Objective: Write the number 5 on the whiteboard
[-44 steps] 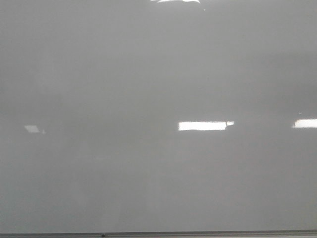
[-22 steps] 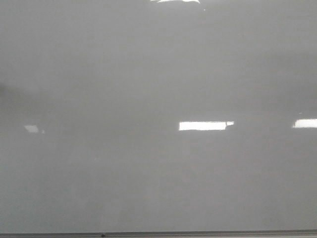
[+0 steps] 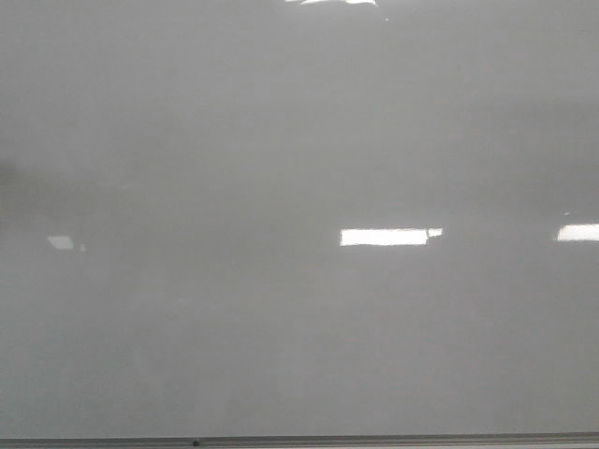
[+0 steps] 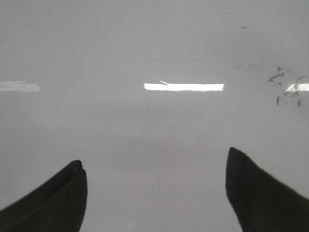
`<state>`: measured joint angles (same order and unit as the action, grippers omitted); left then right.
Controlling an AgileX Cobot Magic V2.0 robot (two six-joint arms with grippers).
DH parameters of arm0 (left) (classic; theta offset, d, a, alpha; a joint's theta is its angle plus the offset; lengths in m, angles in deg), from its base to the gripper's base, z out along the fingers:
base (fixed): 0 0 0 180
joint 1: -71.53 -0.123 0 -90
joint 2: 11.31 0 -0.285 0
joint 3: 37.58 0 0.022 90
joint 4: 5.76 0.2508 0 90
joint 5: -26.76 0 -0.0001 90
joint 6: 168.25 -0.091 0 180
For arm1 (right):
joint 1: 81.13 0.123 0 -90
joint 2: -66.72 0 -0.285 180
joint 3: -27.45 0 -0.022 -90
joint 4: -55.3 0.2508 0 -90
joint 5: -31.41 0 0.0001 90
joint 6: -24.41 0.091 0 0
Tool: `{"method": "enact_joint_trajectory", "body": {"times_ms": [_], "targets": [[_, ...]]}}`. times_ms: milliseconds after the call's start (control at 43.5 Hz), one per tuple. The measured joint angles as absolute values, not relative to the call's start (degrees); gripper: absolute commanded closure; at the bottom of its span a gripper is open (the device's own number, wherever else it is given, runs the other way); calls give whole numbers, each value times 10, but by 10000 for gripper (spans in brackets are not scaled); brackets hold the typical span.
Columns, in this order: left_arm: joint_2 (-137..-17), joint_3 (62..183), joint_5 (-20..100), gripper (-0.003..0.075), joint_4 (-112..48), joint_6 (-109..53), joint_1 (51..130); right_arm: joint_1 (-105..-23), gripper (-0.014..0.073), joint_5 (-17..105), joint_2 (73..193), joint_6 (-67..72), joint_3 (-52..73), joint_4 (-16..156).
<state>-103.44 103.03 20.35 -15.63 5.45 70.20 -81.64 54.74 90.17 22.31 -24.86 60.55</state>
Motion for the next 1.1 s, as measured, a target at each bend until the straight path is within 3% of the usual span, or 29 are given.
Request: {"method": "enact_joint_trajectory", "body": {"times_ms": [92, 345, 529, 759, 1103], "targets": [[-1034, 1030, 201, 741, -156, 54, 702, -816, -14, 547, 902, 223, -249, 606], [-1026, 1035, 226, 741, -155, 54, 703, -816, -14, 547, 902, 223, -249, 606], [-993, 1061, 375, 741, -144, 43, 746, -816, -14, 547, 902, 223, -249, 606], [-984, 1140, 574, 741, -136, -78, 899, -816, -14, 559, 903, 223, -249, 606], [-984, 1219, 750, 741, -134, -257, 1130, -777, -14, 624, 915, 206, -234, 608]]}}
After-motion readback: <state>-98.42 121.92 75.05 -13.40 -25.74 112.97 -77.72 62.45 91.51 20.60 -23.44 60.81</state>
